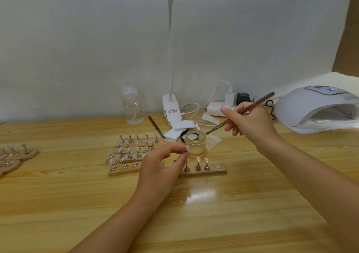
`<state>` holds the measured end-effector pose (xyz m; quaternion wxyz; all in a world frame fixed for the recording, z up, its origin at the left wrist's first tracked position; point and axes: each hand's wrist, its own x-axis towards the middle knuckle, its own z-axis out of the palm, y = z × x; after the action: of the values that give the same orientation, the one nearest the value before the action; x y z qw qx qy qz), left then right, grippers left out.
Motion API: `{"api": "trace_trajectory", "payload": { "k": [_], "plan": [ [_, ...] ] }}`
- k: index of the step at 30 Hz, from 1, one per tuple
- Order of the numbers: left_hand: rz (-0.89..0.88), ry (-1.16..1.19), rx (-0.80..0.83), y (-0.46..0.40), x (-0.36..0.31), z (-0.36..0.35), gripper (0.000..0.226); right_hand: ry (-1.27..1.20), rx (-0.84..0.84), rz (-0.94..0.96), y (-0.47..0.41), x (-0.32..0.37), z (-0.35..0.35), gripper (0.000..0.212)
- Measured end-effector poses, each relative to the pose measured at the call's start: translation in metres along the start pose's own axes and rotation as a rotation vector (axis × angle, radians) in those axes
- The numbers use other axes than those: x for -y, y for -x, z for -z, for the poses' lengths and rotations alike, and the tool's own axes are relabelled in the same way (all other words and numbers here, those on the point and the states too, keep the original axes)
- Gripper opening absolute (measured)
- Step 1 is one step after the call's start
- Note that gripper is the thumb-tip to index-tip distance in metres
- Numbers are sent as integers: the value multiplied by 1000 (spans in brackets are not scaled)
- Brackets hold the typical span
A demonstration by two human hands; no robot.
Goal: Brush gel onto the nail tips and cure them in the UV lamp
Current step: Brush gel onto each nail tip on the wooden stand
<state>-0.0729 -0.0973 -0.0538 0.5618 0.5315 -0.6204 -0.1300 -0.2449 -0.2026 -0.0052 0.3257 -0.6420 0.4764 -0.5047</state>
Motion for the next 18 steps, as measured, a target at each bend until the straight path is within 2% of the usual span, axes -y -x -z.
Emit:
{"api": "trace_trajectory", "payload": {
  "k": [3,6,9,11,14,18],
  "plan": [
    [7,-4,6,0,-1,0,25,-129,-65,40,14,2,-3,27],
    [14,-9,11,0,-1,0,26,-224,-83,201,37,5,-10,22],
    [22,0,5,0,-1,0,24,-184,-11,419,59,2,-19,13],
    [27,7,0,-1,0,0,25,-95,22,529,68,-2,-22,15],
    [23,4,-2,-1,1,-1,28,-82,32,535,74,-2,-23,26],
    [19,-1,-3,-1,1,-1,28,-233,30,516,78,-3,-24,34]
  ]
}}
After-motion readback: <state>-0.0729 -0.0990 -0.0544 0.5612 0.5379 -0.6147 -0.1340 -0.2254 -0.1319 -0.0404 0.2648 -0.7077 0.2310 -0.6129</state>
